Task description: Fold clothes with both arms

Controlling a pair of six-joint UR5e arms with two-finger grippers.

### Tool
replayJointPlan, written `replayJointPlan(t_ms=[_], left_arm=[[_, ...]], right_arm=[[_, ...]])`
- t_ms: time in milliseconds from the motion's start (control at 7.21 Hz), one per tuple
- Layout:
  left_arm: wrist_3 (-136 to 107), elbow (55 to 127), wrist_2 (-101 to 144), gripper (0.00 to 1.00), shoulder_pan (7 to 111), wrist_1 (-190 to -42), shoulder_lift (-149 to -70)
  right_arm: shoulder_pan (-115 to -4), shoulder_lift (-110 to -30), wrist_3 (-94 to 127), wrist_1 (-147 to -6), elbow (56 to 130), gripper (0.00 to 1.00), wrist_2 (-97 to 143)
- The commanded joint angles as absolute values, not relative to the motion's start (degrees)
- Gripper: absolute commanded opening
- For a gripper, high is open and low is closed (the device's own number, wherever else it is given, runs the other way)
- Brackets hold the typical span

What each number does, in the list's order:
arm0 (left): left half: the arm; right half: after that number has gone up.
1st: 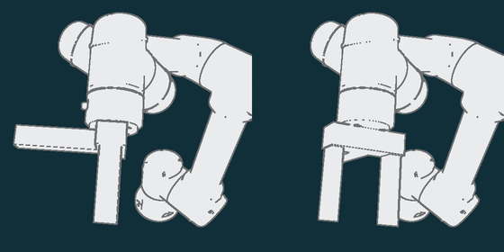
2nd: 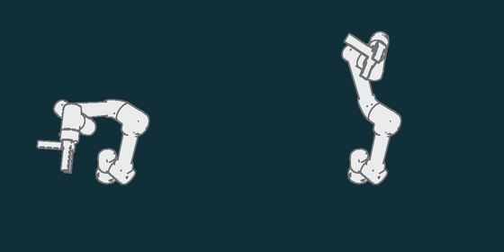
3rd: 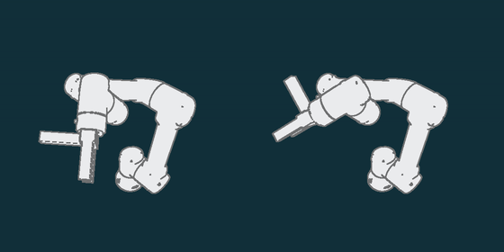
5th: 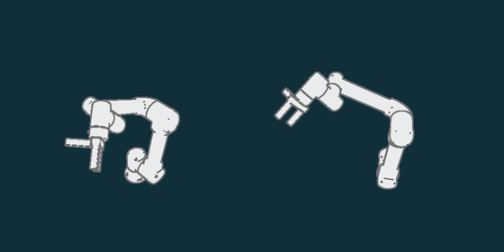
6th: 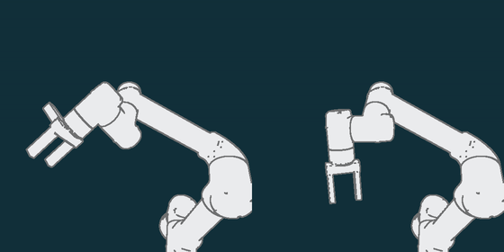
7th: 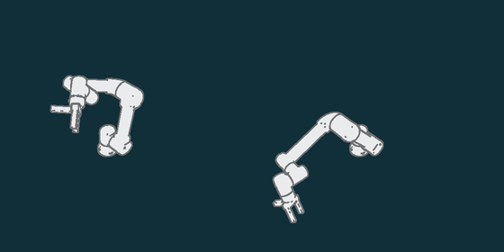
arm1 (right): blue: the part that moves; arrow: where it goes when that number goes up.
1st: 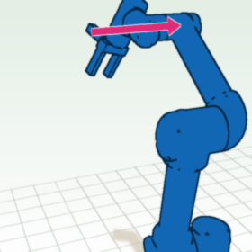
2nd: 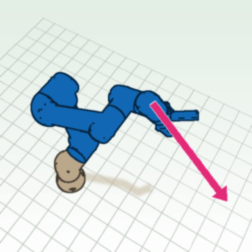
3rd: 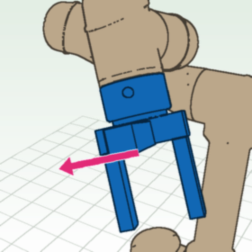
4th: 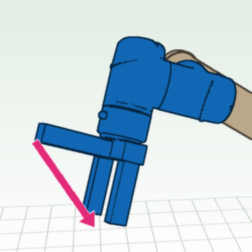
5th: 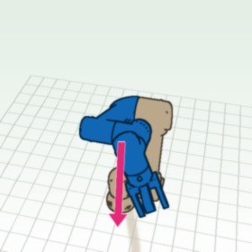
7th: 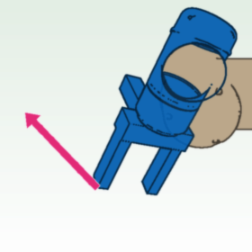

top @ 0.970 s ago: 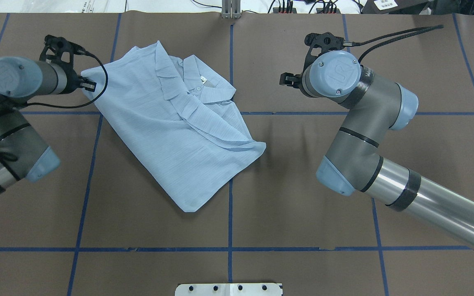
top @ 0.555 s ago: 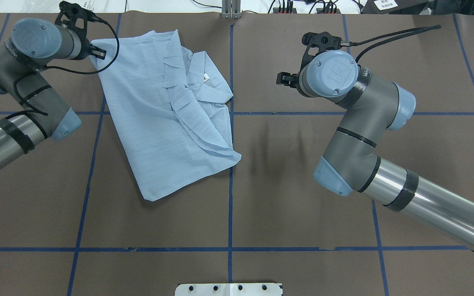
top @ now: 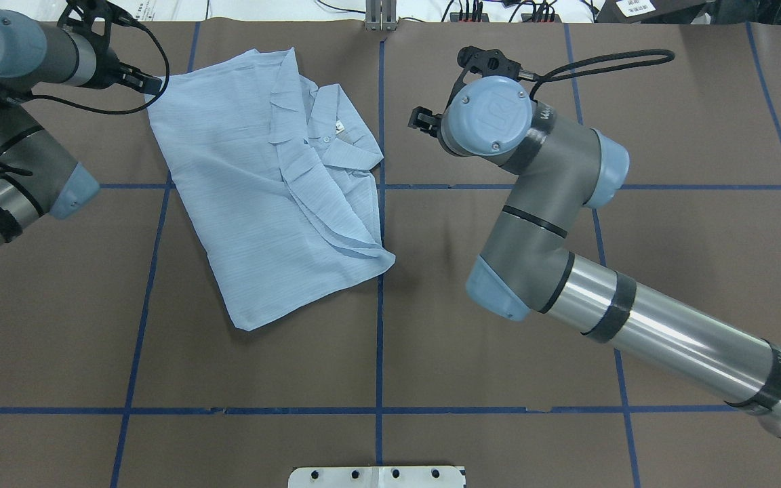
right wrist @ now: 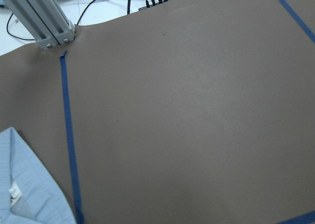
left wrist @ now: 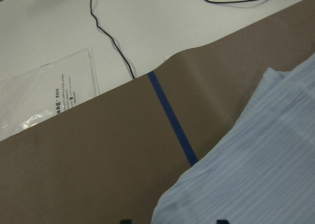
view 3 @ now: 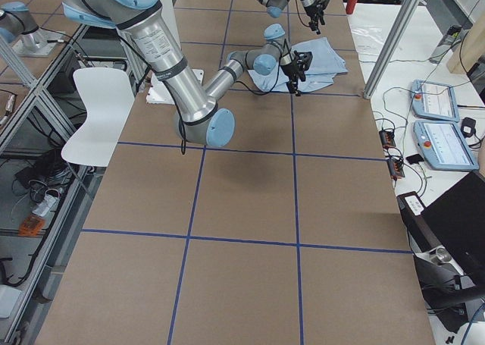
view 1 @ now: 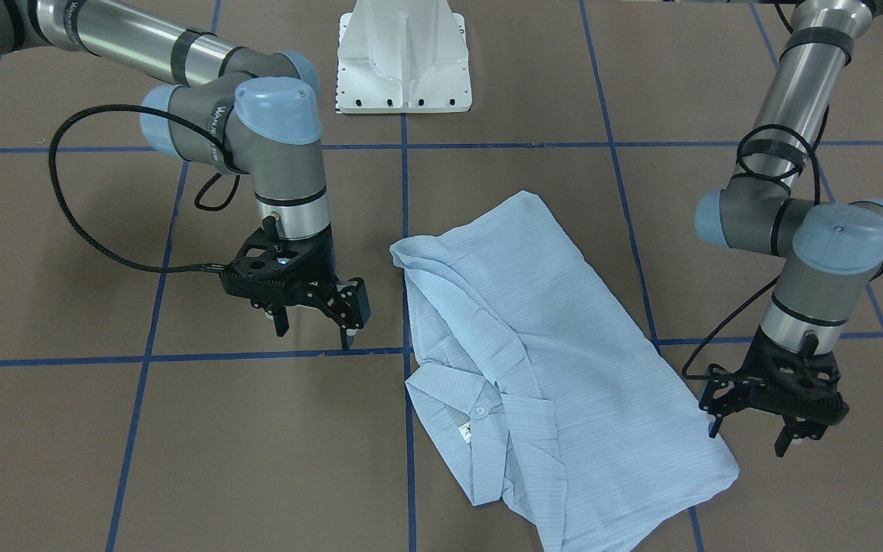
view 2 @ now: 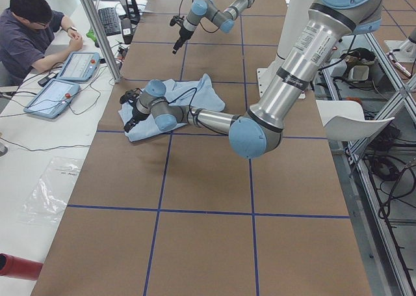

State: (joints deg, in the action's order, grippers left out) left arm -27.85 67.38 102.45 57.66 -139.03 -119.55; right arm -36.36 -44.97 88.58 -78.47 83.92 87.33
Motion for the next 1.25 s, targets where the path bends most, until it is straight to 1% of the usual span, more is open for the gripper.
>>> replayJointPlan(t_ms=[0, 277, 416, 693, 832, 1109], left_arm=[[-28.39, 71.18, 102.83, 1.0, 57.74, -139.39, -116.37], [-28.48, 71.54, 102.83, 1.0, 57.74, -139.48, -116.37], [-28.48, 71.54, 102.83, 1.0, 57.74, -139.48, -116.37], [-28.48, 71.46, 102.74, 1.0, 57.74, -139.48, -116.28], [-28.48, 71.46, 102.83, 1.0, 57.57, -139.57, -116.37], [-28.48, 71.46, 102.83, 1.0, 57.57, -139.57, -116.28]], right_arm=[[-33.59, -34.23, 101.98, -77.88, 70.99, 0.97, 83.45], [-31.12, -30.51, 106.08, -65.72, 58.16, 0.94, 78.08], [-30.68, -29.45, 106.34, -63.65, 55.05, 0.92, 77.7], [-29.97, -29.09, 107.14, -63.37, 52.66, 0.87, 76.64], [-29.97, -29.09, 107.14, -63.46, 52.04, 0.83, 76.64], [-29.88, -28.83, 106.79, -63.46, 51.86, 0.56, 76.12]])
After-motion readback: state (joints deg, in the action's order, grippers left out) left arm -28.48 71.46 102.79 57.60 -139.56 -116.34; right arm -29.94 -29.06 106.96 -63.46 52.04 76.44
